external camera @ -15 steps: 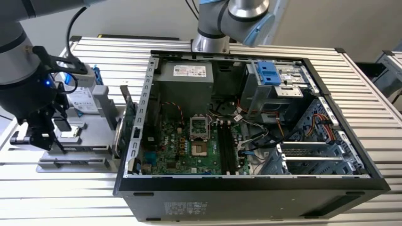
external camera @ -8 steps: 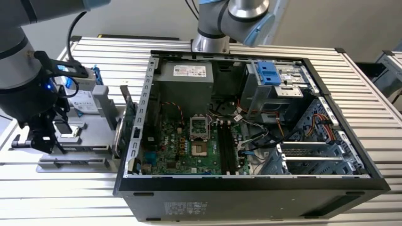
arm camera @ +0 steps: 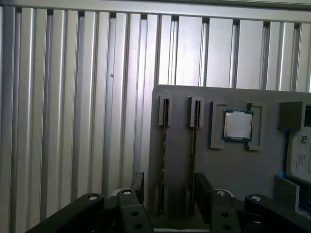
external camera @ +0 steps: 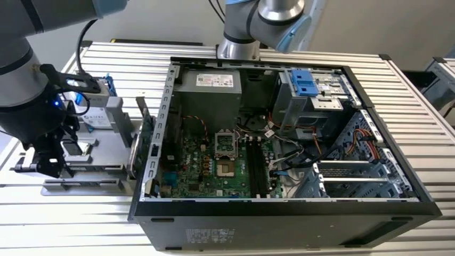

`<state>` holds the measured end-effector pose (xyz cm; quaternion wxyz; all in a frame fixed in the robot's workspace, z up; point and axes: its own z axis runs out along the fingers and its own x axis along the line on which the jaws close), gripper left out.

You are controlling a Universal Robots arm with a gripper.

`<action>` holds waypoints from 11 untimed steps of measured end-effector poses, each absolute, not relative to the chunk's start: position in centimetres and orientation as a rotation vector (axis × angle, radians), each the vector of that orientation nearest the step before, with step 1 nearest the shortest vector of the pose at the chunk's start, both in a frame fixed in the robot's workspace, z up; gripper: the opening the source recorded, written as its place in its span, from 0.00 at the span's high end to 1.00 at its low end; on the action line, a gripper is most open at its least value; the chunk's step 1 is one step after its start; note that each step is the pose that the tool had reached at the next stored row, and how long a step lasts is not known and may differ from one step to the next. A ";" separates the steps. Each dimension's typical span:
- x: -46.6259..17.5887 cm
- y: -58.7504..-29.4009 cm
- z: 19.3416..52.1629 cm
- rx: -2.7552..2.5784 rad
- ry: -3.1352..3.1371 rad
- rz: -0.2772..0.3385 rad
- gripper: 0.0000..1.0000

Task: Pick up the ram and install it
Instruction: 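Pick up the ram and move it above insertion slot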

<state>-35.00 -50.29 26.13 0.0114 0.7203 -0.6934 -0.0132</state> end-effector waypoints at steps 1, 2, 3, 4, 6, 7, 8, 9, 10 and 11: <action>-35.0 -50.3 26.1 2.247 -2.163 -0.041 0.00; -35.0 -50.4 26.0 2.246 -2.163 -0.041 0.00; -35.0 -50.4 25.9 2.247 -2.163 -0.041 0.00; -35.0 -50.4 25.9 2.246 -2.163 -0.041 0.00; -35.0 -50.5 25.7 2.246 -2.163 -0.041 0.00; -35.0 -50.6 25.7 2.246 -2.163 -0.041 0.00; -35.0 -50.7 25.6 2.246 -2.163 -0.041 0.00; -35.0 -50.8 25.6 2.246 -2.163 -0.041 0.00; -35.0 -50.8 25.5 2.246 -2.164 -0.041 0.00; -35.0 -50.9 25.4 2.246 -2.164 -0.041 0.00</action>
